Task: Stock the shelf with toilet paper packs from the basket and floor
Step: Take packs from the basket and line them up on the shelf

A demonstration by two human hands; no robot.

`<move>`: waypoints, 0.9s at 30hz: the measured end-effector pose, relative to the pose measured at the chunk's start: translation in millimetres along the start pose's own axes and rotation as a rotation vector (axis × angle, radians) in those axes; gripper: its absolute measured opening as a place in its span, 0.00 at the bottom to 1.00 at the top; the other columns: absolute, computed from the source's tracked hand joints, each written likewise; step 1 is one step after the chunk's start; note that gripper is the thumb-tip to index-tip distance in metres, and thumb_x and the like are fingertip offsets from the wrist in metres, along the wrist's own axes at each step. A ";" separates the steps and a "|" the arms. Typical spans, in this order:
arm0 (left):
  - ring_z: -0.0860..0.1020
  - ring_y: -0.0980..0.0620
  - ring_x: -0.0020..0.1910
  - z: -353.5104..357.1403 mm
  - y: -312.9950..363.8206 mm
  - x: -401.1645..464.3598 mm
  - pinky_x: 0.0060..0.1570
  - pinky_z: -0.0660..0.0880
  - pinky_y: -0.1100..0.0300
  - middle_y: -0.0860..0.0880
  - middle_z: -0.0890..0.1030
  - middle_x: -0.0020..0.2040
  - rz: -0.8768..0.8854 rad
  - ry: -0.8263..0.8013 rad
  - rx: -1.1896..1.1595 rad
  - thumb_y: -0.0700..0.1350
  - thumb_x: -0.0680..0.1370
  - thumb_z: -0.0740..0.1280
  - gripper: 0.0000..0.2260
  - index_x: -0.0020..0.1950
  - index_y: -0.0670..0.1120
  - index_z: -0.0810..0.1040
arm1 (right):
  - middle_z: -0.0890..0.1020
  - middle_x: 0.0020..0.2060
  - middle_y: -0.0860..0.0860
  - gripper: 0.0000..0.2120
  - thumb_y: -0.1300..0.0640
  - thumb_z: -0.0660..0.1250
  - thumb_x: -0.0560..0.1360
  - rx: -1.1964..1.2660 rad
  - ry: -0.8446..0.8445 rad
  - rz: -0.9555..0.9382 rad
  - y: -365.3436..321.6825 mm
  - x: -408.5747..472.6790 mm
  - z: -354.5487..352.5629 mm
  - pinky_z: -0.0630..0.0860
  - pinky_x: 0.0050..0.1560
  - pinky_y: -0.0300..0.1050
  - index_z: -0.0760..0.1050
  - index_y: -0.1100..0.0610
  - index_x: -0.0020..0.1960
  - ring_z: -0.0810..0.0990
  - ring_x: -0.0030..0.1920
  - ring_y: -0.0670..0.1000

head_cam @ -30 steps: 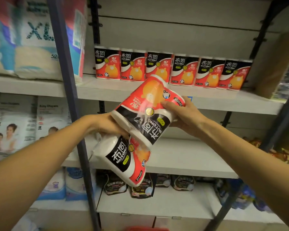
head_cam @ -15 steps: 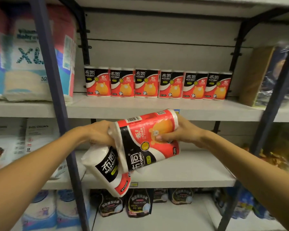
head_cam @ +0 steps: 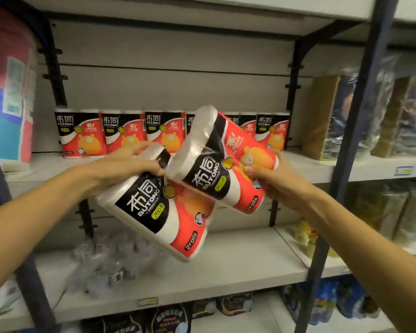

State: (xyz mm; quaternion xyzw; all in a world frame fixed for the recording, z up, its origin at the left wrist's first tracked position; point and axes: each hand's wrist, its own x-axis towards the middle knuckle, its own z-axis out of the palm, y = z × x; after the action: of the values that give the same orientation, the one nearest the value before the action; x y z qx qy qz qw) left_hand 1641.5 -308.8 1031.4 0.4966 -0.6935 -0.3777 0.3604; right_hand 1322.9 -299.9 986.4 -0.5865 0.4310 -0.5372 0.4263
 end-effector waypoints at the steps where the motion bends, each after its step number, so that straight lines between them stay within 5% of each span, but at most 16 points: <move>1: 0.84 0.47 0.32 4.2 6.8 7.7 0.30 0.79 0.57 0.43 0.83 0.42 0.004 0.000 -0.044 0.47 0.61 0.78 0.25 0.54 0.60 0.74 | 0.79 0.59 0.55 0.44 0.56 0.81 0.61 0.091 0.065 -0.010 1.5 10.5 -12.3 0.81 0.46 0.61 0.63 0.48 0.70 0.83 0.53 0.58; 3: 0.84 0.44 0.35 13.3 17.5 26.2 0.33 0.80 0.54 0.44 0.85 0.40 0.010 -0.014 -0.066 0.50 0.49 0.79 0.35 0.55 0.58 0.76 | 0.79 0.59 0.55 0.41 0.57 0.79 0.64 0.246 0.149 -0.074 0.9 32.0 -36.7 0.80 0.45 0.61 0.62 0.47 0.71 0.83 0.53 0.58; 8: 0.84 0.43 0.36 49.1 50.6 64.8 0.31 0.79 0.55 0.43 0.85 0.42 0.023 -0.058 -0.072 0.48 0.53 0.76 0.30 0.55 0.56 0.77 | 0.84 0.51 0.56 0.19 0.53 0.74 0.71 0.458 0.317 -0.013 -3.5 87.0 -95.7 0.82 0.46 0.51 0.76 0.60 0.59 0.83 0.48 0.54; 12: 0.84 0.42 0.38 70.2 67.5 92.8 0.34 0.80 0.53 0.42 0.85 0.46 0.028 -0.073 -0.059 0.50 0.52 0.76 0.33 0.58 0.55 0.76 | 0.82 0.53 0.55 0.31 0.53 0.82 0.62 0.153 0.409 0.212 15.4 132.4 -141.2 0.81 0.35 0.47 0.75 0.62 0.60 0.82 0.47 0.52; 16: 0.84 0.42 0.40 89.1 79.7 114.1 0.34 0.80 0.53 0.42 0.85 0.46 0.046 -0.066 -0.056 0.48 0.55 0.76 0.31 0.58 0.53 0.76 | 0.80 0.55 0.54 0.37 0.51 0.85 0.55 -0.009 0.565 0.208 34.7 163.0 -176.5 0.81 0.52 0.57 0.72 0.59 0.58 0.80 0.53 0.56; 18: 0.84 0.42 0.40 94.7 83.1 123.6 0.34 0.79 0.54 0.43 0.85 0.46 0.047 -0.051 -0.062 0.48 0.55 0.76 0.30 0.57 0.52 0.76 | 0.80 0.56 0.52 0.49 0.45 0.85 0.44 -0.190 0.607 0.173 40.0 178.7 -196.1 0.77 0.58 0.58 0.70 0.54 0.60 0.80 0.55 0.56; 22: 0.84 0.39 0.44 104.2 87.5 139.9 0.39 0.80 0.51 0.41 0.84 0.49 0.047 -0.036 -0.054 0.50 0.54 0.76 0.33 0.59 0.52 0.76 | 0.76 0.63 0.56 0.45 0.54 0.84 0.57 -0.389 0.573 0.220 36.6 199.0 -218.1 0.72 0.65 0.58 0.66 0.55 0.68 0.75 0.62 0.59; 27: 0.84 0.41 0.41 115.4 92.6 152.2 0.34 0.79 0.54 0.42 0.85 0.47 0.041 -0.015 -0.034 0.51 0.54 0.76 0.33 0.58 0.53 0.76 | 0.74 0.64 0.57 0.40 0.55 0.83 0.60 -0.455 0.510 0.256 49.9 231.6 -229.3 0.72 0.66 0.55 0.69 0.57 0.68 0.74 0.63 0.59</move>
State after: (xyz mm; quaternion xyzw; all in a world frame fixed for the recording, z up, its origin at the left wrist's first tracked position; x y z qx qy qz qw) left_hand 1464.4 -415.4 1079.6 0.4734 -0.6995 -0.3856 0.3714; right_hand 1103.7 -544.8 1012.7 -0.4548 0.7018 -0.4990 0.2272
